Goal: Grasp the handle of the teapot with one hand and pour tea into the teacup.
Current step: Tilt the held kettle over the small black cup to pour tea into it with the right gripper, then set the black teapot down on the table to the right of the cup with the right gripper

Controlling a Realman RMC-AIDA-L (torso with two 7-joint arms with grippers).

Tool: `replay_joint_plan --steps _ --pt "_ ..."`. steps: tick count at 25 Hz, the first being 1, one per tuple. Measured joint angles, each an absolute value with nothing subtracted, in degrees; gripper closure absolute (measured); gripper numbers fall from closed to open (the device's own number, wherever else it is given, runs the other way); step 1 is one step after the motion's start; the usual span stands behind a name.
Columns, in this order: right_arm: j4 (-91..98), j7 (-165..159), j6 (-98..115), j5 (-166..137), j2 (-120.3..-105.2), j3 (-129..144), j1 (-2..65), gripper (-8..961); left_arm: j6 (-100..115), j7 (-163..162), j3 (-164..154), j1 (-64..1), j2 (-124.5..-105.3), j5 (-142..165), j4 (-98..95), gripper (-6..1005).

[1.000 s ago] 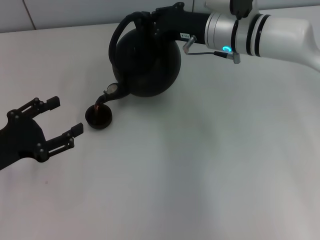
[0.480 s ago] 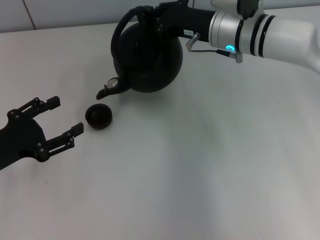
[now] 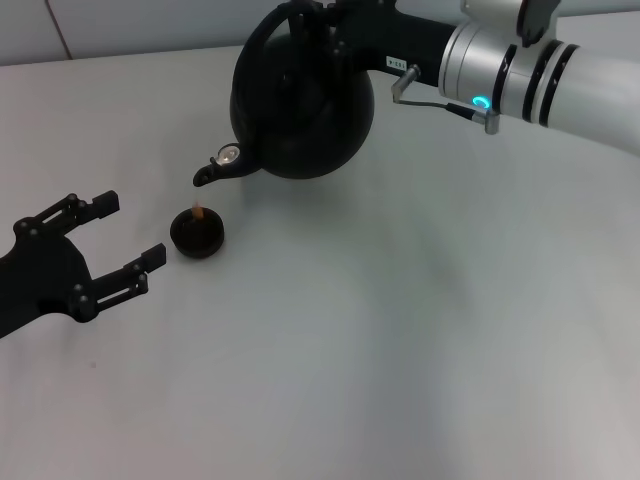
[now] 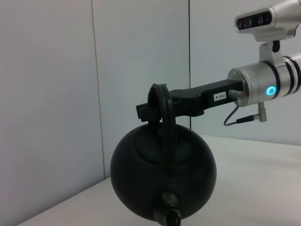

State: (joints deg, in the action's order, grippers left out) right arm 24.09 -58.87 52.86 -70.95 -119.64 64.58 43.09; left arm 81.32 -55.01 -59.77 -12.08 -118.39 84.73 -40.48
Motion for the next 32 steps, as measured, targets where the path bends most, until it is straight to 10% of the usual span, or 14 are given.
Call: replay_joint_plan --steps 32 --pt "23.16 -56.89 57.25 -61.93 -119.69 63.98 33.1 786 81.3 -55.02 -59.76 -13.06 -118.47 84.73 -40.73 191"
